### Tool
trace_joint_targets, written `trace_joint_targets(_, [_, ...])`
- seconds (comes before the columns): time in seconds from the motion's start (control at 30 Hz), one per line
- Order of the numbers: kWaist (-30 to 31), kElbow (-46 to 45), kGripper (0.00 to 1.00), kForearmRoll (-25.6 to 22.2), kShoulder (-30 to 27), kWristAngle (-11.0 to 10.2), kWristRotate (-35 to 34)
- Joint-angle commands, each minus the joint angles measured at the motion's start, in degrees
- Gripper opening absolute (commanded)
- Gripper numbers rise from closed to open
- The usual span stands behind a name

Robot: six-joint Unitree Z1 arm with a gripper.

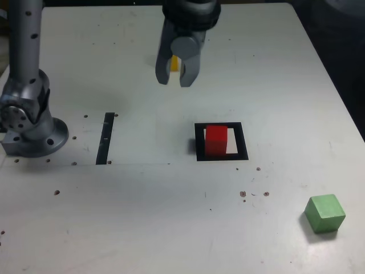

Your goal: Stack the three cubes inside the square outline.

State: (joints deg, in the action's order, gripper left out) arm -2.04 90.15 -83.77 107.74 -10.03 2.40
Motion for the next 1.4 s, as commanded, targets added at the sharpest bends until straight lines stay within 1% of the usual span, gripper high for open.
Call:
trace_joint_targets(0.0, [-2.50, -0.84, 0.89, 0.57, -1.35, -0.48, 1.20])
trace_joint_targets(0.2, [-13.86, -2.34, 0.94, 2.45, -3.16, -1.51, 6.79])
trace_joint_targets(0.33, [-21.49, -3.97, 0.98, 5.85, -2.73, -1.45, 11.00])
trace_joint_targets(0.43, [-27.60, -4.93, 0.99, 10.00, -1.41, -0.32, 15.84])
trace_joint_targets(0.5, [-30.85, -4.74, 0.99, 11.60, -0.20, 0.19, 18.55])
trace_joint_targets(0.57, [-33.57, -4.08, 0.99, 12.41, 1.27, 0.25, 20.84])
trace_joint_targets(0.63, [-35.60, -3.16, 0.99, 12.71, 2.87, -0.13, 22.59])
trace_joint_targets(0.8, [-38.01, -1.22, 0.99, 12.93, 6.38, -1.77, 24.96])
trace_joint_targets(0.9, [-38.45, -1.07, 0.99, 13.22, 7.52, -2.27, 25.66])
trace_joint_targets(1.17, [-36.92, -2.02, 0.97, 15.28, 10.00, -1.47, 27.24])
trace_joint_targets(1.37, [-37.16, -2.64, 0.95, 16.85, 12.02, -0.89, 27.04])
